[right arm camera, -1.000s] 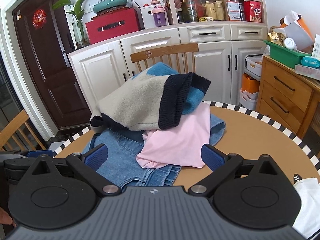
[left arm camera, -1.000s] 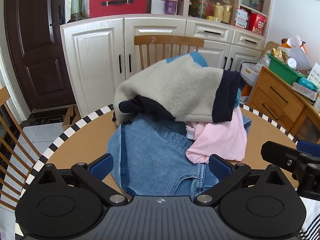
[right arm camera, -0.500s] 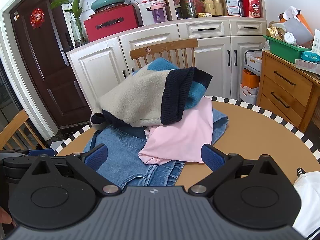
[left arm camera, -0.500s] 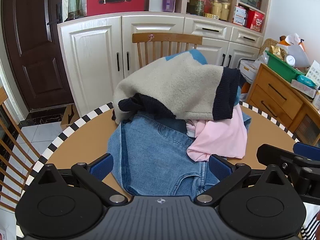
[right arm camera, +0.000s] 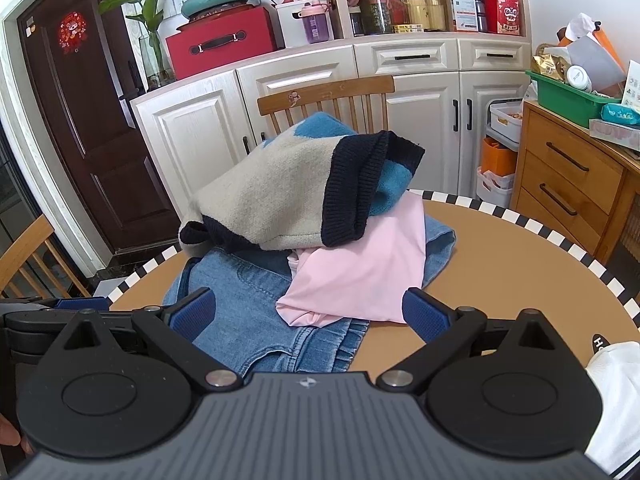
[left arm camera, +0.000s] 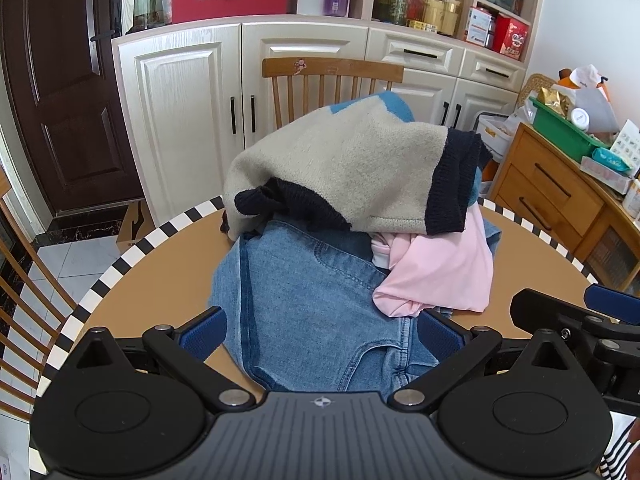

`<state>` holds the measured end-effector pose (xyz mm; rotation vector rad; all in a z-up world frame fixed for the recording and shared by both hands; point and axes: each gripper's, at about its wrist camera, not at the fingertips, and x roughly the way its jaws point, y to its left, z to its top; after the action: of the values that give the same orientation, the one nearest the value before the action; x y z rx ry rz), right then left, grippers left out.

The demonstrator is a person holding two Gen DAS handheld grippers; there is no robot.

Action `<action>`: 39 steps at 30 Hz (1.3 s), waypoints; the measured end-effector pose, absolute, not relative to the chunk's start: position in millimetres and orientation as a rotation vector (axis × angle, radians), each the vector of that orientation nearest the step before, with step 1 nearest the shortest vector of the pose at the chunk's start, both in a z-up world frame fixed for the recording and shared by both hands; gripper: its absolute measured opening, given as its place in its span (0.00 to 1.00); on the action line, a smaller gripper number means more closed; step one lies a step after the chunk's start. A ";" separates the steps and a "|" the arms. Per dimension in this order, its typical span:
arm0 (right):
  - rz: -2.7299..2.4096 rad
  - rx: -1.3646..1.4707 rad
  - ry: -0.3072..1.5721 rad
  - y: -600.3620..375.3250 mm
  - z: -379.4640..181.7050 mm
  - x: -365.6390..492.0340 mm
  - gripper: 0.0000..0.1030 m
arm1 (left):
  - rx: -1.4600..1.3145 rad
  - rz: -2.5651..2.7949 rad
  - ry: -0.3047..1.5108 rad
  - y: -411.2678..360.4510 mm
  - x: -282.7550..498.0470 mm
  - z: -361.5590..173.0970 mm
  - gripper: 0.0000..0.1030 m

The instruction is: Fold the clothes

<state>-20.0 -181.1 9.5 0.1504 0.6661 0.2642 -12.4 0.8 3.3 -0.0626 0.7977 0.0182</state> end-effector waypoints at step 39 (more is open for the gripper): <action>0.065 0.245 0.665 -161.3 -41.3 154.9 0.79 | 0.125 0.029 0.633 27.8 166.2 -46.9 0.92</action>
<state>154.9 -161.3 -41.3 0.2449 0.6647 0.0649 166.2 27.8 -46.9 0.1250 0.6325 0.0288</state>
